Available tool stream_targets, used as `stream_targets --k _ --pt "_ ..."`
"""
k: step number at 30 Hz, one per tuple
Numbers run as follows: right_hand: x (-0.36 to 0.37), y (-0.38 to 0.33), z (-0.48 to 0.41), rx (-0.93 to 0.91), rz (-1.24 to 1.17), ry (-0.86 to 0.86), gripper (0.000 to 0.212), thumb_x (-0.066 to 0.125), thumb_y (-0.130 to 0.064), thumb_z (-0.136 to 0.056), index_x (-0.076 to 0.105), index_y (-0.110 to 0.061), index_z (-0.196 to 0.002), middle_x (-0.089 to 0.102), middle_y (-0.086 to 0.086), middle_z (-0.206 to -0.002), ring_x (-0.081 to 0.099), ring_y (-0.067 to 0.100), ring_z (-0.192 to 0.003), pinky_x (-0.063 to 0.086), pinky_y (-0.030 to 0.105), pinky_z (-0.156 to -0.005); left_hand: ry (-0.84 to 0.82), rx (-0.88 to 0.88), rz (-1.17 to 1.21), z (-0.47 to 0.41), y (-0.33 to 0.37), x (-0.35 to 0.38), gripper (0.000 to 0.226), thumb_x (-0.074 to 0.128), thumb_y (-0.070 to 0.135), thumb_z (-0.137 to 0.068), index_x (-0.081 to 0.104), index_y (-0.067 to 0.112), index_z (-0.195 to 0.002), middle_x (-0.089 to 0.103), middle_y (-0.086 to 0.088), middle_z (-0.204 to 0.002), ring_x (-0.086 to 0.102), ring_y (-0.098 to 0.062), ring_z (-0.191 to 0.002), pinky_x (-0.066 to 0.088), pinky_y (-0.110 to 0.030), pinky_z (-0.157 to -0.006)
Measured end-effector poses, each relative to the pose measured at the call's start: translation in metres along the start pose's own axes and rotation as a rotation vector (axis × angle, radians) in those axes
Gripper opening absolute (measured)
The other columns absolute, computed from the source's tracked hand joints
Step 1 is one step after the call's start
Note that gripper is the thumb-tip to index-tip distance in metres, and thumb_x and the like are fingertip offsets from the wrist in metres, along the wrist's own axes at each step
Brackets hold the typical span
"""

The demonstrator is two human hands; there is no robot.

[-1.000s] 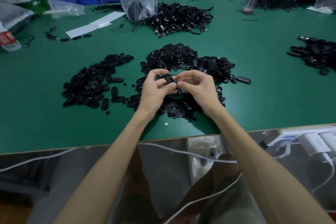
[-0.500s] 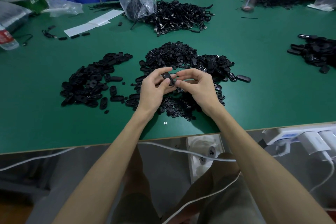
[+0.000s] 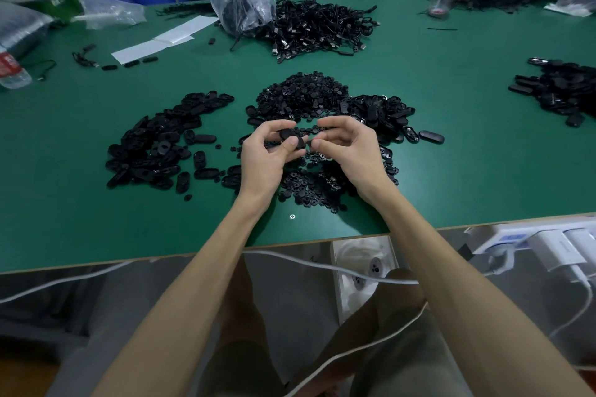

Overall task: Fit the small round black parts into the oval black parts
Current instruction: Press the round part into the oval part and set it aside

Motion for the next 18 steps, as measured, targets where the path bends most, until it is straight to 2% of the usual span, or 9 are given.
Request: stream_targets --k 3,6,11,18 --pt "0.0012 0.0002 0.0004 0.022 0.006 -0.003 0.036 0.082 -0.006 -0.085 0.068 -0.008 -0.119 0.079 0.000 -0.087 0.074 0.009 -0.081 0.052 0.016 -0.069 -0.008 -0.001 -0.019 0.0001 -0.0018 0.0000 0.018 0.073 0.002 -0.095 0.076 0.006 -0.111 0.071 -0.013 -0.099 0.077 -0.025 -0.090 0.065 -0.034 -0.077" --pt "0.0016 0.0010 0.0006 0.034 0.024 0.004 0.034 0.082 -0.008 -0.085 0.069 -0.009 -0.117 0.080 0.002 -0.088 0.075 0.012 -0.083 0.052 0.017 -0.068 -0.001 -0.005 -0.014 -0.0001 -0.0031 -0.0009 0.015 0.073 0.005 -0.095 0.079 0.009 -0.108 0.078 -0.006 -0.097 0.077 -0.024 -0.091 0.065 -0.035 -0.075" --pt "-0.0014 0.0026 0.0009 0.038 0.099 0.069 0.030 0.083 -0.010 -0.084 0.070 -0.011 -0.112 0.080 -0.001 -0.086 0.076 0.015 -0.084 0.059 0.029 -0.080 -0.029 -0.023 -0.013 0.0003 -0.0044 -0.0002 0.013 0.074 0.010 -0.095 0.081 0.011 -0.106 0.080 -0.006 -0.098 0.078 -0.025 -0.092 0.064 -0.032 -0.068" --pt "-0.0030 0.0008 0.0021 0.049 0.087 0.090 0.031 0.084 -0.009 -0.084 0.070 -0.011 -0.111 0.080 -0.001 -0.086 0.076 0.016 -0.085 0.060 0.034 -0.085 -0.059 -0.015 -0.022 -0.0005 -0.0050 0.0012 0.013 0.074 0.011 -0.096 0.080 0.011 -0.107 0.080 -0.006 -0.099 0.078 -0.024 -0.094 0.063 -0.030 -0.067"
Point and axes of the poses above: each hand's wrist, its own z-axis away from the middle knuckle, its own x-axis out of the palm, y = z × x, the point moved 6 cm from there along -z, towards the middle knuckle
